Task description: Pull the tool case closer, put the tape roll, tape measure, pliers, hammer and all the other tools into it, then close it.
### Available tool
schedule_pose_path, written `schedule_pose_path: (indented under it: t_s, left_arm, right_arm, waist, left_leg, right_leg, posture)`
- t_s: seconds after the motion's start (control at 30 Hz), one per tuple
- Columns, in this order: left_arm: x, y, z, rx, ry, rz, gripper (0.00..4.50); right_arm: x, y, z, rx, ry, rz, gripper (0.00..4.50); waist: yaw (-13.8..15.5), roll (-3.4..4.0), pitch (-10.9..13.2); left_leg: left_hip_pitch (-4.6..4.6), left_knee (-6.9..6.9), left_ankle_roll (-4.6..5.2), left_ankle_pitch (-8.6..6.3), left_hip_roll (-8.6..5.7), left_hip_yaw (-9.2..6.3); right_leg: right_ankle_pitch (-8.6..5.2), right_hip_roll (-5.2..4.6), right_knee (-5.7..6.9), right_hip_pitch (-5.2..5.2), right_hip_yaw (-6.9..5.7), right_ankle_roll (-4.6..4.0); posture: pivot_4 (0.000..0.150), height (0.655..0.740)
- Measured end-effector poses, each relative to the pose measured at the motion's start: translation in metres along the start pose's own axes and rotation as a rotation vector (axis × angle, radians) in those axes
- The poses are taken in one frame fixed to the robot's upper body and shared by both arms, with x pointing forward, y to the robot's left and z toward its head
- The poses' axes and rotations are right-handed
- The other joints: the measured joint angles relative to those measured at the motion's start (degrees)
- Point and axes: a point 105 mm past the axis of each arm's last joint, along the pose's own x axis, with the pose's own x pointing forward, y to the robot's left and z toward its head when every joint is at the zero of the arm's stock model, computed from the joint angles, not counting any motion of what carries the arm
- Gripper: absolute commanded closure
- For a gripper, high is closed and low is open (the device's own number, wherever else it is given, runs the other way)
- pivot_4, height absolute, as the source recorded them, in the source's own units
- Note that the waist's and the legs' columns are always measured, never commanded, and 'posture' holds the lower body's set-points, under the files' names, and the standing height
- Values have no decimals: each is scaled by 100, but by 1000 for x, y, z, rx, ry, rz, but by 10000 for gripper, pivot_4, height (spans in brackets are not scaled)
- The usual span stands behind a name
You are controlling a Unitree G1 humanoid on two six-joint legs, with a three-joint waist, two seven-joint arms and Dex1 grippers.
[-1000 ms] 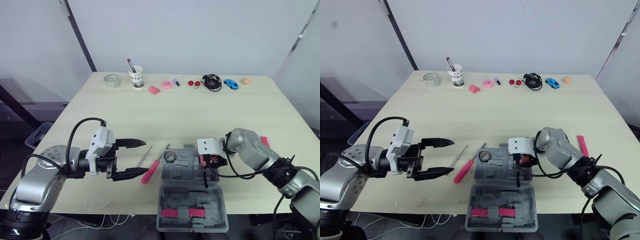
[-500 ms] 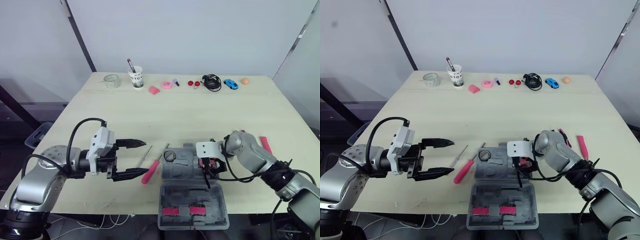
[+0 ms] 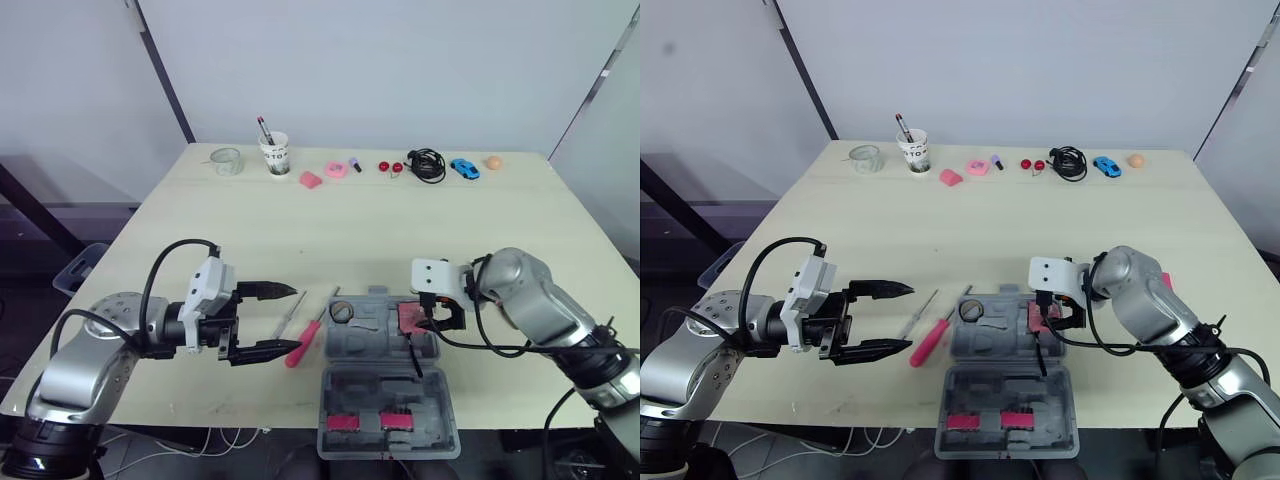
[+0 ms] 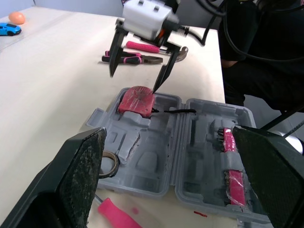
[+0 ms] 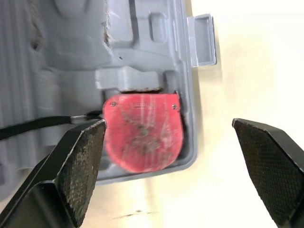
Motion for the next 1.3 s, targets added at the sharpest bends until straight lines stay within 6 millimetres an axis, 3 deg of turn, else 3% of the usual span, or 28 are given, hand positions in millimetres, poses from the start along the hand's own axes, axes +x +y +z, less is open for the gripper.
schedule_pose_path:
  t_s: [0.1, 0.33, 0.83, 1.07, 1.3]
  left_arm:
    - [0, 0, 0, 5, 3, 2, 0]
    - [2, 1, 2, 14, -6, -2, 0]
    - [2, 3, 2, 28, 5, -1, 0]
    - [2, 4, 2, 29, 6, 0, 0]
    - [2, 4, 3, 30, 6, 4, 0]
  right_arm:
    - [-6, 2, -4, 109, -118, -26, 240]
    - [-4, 7, -4, 231, -335, -76, 33889]
    - [26, 9, -27, 370, -603, -180, 33889]
    - [42, 19, -49, 406, -603, -180, 33889]
    - [52, 20, -60, 420, -585, -194, 33889]
  waist:
    - [1, 0, 0]
    - [-7, -2, -1]
    - [-12, 0, 0]
    - [-17, 1, 0]
    - [-16, -10, -9]
  left_leg:
    - [0, -1, 0, 0, 0, 1]
    - [1, -1, 0, 0, 0, -1]
    - [3, -1, 0, 0, 0, 2]
    - [4, -1, 0, 0, 0, 3]
    - [14, -1, 0, 0, 0, 3]
  right_leg:
    - [0, 0, 0, 1, 0, 0]
    - [0, 2, 1, 1, 1, 0]
    - [0, 2, 0, 1, 5, 0]
    - [0, 2, 1, 1, 6, 0]
    - [0, 2, 2, 8, 8, 0]
  posture:
    - [1500, 7400]
    - [1500, 7400]
    - [1500, 7400]
    - [1500, 7400]
    - [1500, 7400]
